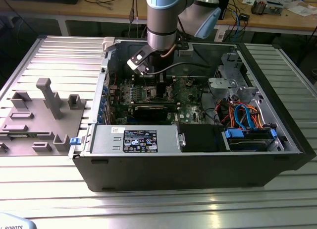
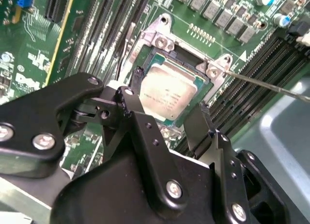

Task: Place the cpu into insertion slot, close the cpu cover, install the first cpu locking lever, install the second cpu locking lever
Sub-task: 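Place the cpu into insertion slot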

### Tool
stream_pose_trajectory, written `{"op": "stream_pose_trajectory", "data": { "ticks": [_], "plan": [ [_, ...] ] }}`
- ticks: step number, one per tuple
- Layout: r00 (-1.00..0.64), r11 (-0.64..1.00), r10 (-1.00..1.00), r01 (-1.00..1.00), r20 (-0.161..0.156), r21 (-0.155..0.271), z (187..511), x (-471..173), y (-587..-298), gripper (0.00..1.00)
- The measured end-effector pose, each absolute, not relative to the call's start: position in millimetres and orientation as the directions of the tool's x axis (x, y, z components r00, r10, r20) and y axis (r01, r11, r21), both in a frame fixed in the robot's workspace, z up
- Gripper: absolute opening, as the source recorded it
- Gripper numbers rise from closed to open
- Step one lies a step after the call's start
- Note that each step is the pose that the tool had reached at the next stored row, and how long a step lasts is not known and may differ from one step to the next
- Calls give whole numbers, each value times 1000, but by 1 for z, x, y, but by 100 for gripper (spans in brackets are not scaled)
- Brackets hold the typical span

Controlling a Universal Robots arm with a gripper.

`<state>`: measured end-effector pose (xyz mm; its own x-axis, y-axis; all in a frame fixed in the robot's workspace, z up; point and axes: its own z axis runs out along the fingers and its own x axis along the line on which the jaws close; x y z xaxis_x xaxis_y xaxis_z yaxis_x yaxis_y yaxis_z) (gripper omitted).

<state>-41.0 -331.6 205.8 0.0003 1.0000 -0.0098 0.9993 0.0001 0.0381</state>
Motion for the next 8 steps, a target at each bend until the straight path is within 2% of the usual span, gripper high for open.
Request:
{"op": "stream_pose_trajectory", "data": {
  "ticks": [3, 5, 6, 8],
  "plan": [
    [0, 0, 1000, 999, -10, 38, 206, -40, -330, 60],
    [0, 0, 1000, 999, -10, 38, 208, -40, -330, 47],
    [0, 0, 1000, 999, -10, 38, 209, -40, -330, 47],
    [0, 0, 1000, 999, -10, 38, 209, -40, -330, 35]
  ]
}}
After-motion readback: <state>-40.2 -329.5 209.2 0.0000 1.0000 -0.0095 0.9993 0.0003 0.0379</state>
